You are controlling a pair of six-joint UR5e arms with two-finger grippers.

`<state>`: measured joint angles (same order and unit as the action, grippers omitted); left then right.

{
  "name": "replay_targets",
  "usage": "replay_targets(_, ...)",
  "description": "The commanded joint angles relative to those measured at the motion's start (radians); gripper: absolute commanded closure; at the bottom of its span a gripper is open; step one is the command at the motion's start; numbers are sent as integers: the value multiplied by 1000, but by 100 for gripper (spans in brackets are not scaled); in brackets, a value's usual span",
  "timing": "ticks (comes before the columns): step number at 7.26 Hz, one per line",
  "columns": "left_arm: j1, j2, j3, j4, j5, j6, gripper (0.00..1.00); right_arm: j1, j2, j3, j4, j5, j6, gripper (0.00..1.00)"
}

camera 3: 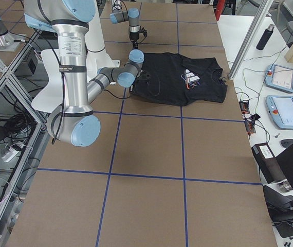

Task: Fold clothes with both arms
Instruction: 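Grasp the near hem corners with both grippers, then lift the hem with both grippers and carry it toward the collar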

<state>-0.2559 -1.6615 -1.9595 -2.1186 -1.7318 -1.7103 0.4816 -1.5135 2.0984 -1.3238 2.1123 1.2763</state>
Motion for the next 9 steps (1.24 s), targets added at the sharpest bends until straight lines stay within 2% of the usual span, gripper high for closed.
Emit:
replay_targets(1,-9,0,1,0,0,0,100,0,-1,0,0,0,0,100)
replay_targets(3,-14,3,-27,0,-6,0,100,2,-8,14,0,3,-2,100)
replay_targets(4,-16,23,-68,0,-15,1,100,5,-40,40,0,71,0,100)
replay_targets(6,-14,106,-187,12,-41,0,100,6,-144,98,-2,142,0,100)
replay_targets(7,-6,142,-221,12,-46,-2,100,6,-164,101,-6,234,2,100)
replay_targets(9,42,157,-281,66,-157,-2,100,5,-192,118,-5,308,2,100)
